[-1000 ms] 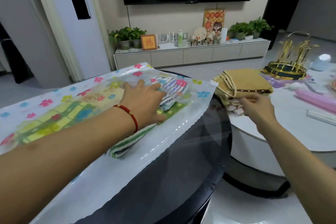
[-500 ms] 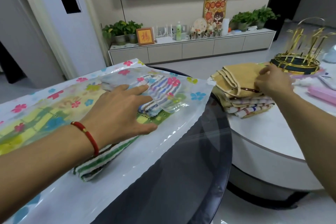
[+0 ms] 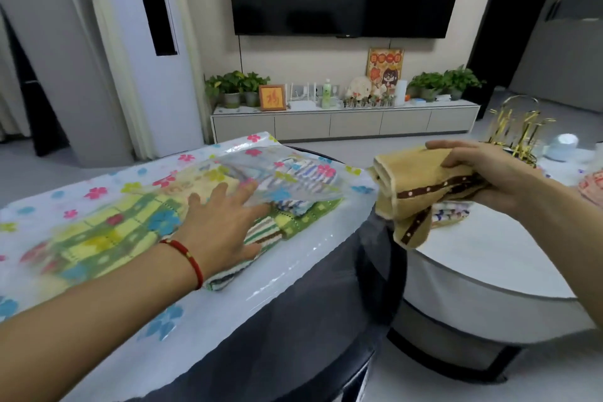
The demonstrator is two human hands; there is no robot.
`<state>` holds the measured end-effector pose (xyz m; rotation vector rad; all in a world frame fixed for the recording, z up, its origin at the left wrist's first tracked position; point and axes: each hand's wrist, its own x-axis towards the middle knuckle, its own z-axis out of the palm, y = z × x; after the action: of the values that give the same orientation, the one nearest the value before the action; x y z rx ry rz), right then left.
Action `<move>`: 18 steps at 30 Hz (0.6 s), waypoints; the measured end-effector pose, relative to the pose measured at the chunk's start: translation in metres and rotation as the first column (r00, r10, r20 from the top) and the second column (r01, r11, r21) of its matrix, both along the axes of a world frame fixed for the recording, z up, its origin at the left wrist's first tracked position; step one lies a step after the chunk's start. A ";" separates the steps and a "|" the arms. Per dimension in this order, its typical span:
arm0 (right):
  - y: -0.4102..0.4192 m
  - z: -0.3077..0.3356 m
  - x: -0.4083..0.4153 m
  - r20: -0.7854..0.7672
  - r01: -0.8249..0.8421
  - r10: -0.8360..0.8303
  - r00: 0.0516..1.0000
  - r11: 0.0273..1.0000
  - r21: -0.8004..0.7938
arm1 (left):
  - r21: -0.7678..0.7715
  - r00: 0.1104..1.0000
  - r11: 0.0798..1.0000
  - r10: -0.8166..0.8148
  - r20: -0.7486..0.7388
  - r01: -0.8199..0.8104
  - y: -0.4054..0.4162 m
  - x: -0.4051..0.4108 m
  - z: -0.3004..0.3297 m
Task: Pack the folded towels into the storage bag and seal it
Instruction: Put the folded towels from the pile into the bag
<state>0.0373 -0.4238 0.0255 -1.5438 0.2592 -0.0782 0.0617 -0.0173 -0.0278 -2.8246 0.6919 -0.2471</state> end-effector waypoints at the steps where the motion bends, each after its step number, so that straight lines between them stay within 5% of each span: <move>1: 0.013 0.006 -0.016 0.000 -0.066 0.066 0.998 0.997 0.028 | -0.002 0.999 1.000 0.022 -0.029 -0.022 0.010 -0.005 0.000; 11: 0.178 -0.010 -0.078 -0.061 -0.503 0.522 0.850 0.842 0.194 | 0.025 0.984 0.986 0.168 -0.064 -0.167 0.087 -0.038 0.048; 18: 0.323 -0.035 -0.024 0.108 -0.377 0.368 0.924 0.822 0.427 | 0.038 0.981 0.982 0.187 -0.041 -0.186 0.099 -0.047 0.099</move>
<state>0.0129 -0.1004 -0.0099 -1.1113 -0.0502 0.2615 0.0151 0.0820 0.0708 -2.8453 0.4310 -0.1390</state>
